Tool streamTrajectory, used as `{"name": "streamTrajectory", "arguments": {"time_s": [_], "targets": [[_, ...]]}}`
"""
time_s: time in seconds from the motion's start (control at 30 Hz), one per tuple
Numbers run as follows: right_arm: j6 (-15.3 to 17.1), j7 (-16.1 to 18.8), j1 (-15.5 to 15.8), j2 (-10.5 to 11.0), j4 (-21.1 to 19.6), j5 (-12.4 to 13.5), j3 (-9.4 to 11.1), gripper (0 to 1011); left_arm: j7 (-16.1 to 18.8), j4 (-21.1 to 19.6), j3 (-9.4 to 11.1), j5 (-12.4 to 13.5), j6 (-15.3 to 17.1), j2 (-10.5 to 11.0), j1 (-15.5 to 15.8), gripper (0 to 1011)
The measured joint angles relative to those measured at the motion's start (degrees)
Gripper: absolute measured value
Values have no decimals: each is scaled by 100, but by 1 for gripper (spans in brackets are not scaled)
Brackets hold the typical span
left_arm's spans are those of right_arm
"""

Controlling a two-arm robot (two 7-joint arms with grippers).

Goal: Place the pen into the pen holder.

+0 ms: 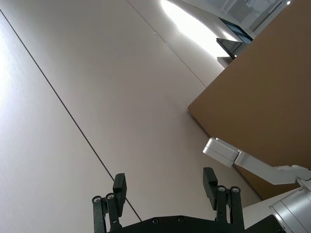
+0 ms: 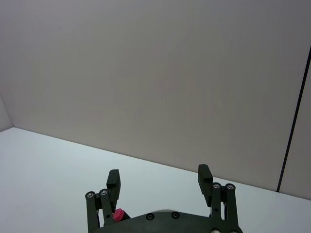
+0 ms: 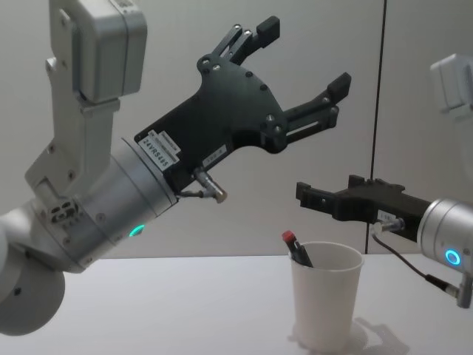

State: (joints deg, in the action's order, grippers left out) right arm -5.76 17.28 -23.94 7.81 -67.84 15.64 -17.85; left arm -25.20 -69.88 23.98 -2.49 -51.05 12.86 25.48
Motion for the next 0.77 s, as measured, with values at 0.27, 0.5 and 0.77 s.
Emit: {"name": "streamTrajectory", "arguments": {"time_s": [0.27, 0.5, 0.77], "targets": [[0, 0, -5, -5, 7, -2, 0, 1001, 0, 0, 0, 0, 0, 0, 0, 1000], [1, 0, -8, -6, 11, -2, 0, 1001, 0, 0, 0, 0, 0, 0, 0, 1000], [1, -1, -9, -6, 14, -2, 0, 1001, 0, 0, 0, 0, 0, 0, 0, 1000]]}}
